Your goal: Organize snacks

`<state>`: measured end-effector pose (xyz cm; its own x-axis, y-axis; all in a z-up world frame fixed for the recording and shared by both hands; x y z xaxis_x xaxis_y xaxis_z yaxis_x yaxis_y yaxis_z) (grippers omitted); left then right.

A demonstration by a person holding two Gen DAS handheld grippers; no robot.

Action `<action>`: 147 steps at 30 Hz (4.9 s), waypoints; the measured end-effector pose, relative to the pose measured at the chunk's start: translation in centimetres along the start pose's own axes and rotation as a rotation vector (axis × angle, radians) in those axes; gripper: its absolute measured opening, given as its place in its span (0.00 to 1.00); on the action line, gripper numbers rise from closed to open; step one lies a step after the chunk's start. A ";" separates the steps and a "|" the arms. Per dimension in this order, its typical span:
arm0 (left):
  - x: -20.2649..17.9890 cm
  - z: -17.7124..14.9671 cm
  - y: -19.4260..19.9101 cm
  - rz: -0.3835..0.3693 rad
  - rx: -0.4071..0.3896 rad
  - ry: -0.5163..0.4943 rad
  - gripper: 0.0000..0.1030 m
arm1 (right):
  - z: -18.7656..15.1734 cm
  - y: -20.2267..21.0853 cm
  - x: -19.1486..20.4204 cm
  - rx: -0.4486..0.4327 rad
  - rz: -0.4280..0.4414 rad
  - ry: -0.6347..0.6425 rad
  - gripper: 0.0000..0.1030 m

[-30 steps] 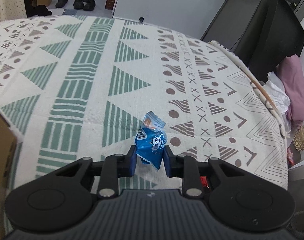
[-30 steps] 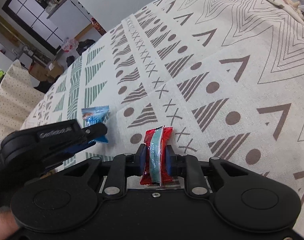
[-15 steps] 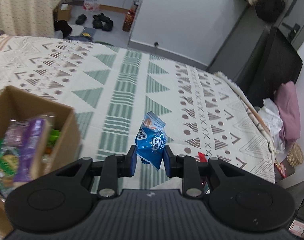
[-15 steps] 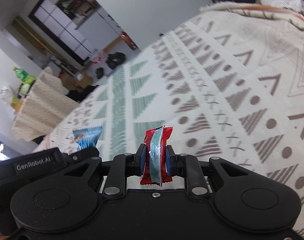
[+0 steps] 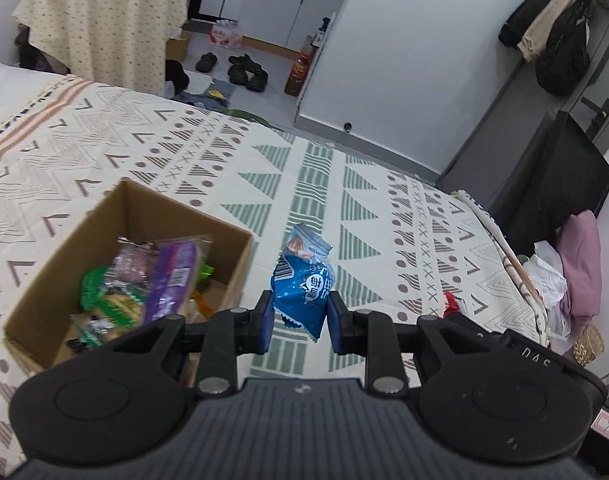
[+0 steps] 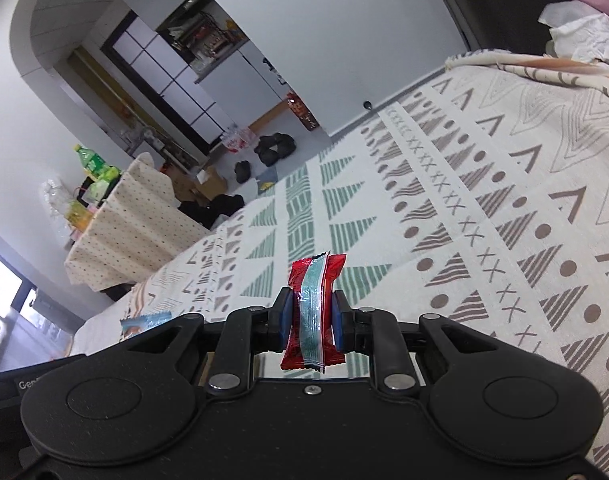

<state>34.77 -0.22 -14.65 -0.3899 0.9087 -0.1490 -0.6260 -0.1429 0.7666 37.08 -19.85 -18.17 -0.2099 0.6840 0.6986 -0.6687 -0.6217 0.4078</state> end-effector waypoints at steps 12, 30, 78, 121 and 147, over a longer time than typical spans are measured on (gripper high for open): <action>4.7 0.2 1.5 0.048 -0.019 0.079 0.26 | -2.0 -1.4 4.7 0.033 0.117 0.030 0.20; 11.9 0.1 -0.4 0.073 0.033 0.177 0.26 | -7.1 -7.1 10.6 0.149 0.230 0.036 0.20; 14.6 -1.1 6.5 0.150 0.094 0.086 0.89 | -7.8 1.0 13.5 0.179 0.105 0.116 0.68; 12.7 -5.3 22.6 0.060 -0.083 -0.186 1.00 | -8.4 19.2 16.2 0.102 -0.010 0.282 1.00; 15.2 -10.3 24.8 0.077 -0.108 -0.292 1.00 | -12.6 23.8 16.4 0.080 -0.037 0.307 1.00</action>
<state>6.40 6.01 -4.31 -0.2381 0.9656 0.1042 -0.6768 -0.2419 0.6952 8.75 -18.61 -4.46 -0.4002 0.7823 0.4774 -0.6241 -0.6141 0.4831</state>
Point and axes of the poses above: each gripper's, at about its wrist camera, not at the fingertips, and y roughly against the way its jaws point, x to its left, z to its top, the point moved 8 cm from there along -y, roughly the way its jaws point, and after that the axes turned 13 degrees about z, right-handed, at the moved point
